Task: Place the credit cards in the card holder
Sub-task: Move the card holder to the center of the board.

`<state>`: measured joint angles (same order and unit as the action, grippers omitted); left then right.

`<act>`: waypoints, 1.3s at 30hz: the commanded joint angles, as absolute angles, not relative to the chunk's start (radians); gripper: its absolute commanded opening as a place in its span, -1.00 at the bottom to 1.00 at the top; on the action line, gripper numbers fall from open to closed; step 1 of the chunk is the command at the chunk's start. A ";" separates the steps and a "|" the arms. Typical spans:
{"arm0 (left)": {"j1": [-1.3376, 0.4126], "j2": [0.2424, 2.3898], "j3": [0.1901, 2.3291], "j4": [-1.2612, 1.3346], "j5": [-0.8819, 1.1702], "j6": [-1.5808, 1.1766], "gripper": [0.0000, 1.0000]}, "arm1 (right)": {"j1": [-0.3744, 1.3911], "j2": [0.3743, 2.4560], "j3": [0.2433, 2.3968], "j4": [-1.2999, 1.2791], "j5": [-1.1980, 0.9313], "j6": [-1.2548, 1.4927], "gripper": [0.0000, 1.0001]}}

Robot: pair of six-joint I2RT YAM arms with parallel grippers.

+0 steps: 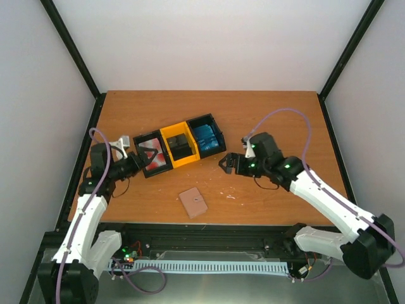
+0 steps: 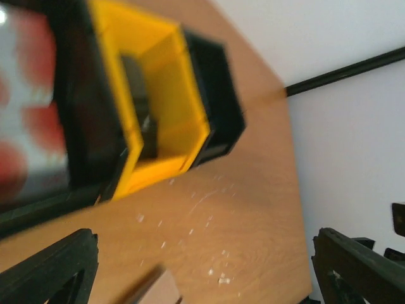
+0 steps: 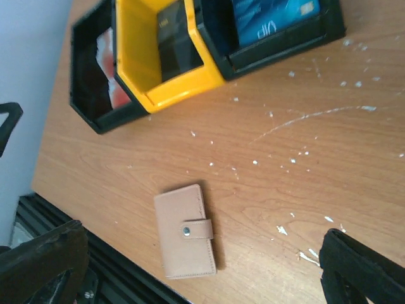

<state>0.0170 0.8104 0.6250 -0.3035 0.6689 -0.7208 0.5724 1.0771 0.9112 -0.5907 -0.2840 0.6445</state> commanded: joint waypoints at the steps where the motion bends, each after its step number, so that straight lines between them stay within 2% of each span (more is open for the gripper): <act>1: 0.003 0.810 0.562 -0.520 0.631 -0.766 0.84 | 0.696 1.173 0.913 -0.547 -0.151 0.740 0.91; 5: 0.000 0.781 0.493 -0.619 0.623 -0.753 0.75 | 0.805 1.312 0.960 -0.593 -0.095 0.763 0.62; 12: -0.012 0.712 0.379 -0.667 0.725 -0.741 0.52 | 0.956 1.473 0.969 -0.534 -0.095 0.796 0.35; 15: -0.071 0.697 0.351 -0.627 0.741 -0.794 0.46 | 0.999 1.532 0.974 -0.504 -0.114 0.795 0.21; 21: -0.321 0.830 0.374 -0.516 0.641 -0.918 0.46 | 1.043 1.632 0.997 -0.487 -0.136 0.795 0.14; 25: -0.366 0.932 0.392 -0.469 0.637 -0.918 0.46 | 1.046 1.676 1.010 -0.488 -0.133 0.796 0.09; 30: -0.397 1.046 0.385 -0.388 0.733 -0.866 0.42 | 1.049 1.714 1.001 -0.470 -0.145 0.820 -0.03; 36: -0.414 1.114 0.394 -0.312 0.748 -0.875 0.35 | 1.049 1.705 0.963 -0.419 -0.138 0.866 -0.28; 39: -0.414 1.129 0.411 -0.284 0.732 -0.885 0.25 | 1.050 1.702 0.946 -0.392 -0.126 0.899 -0.46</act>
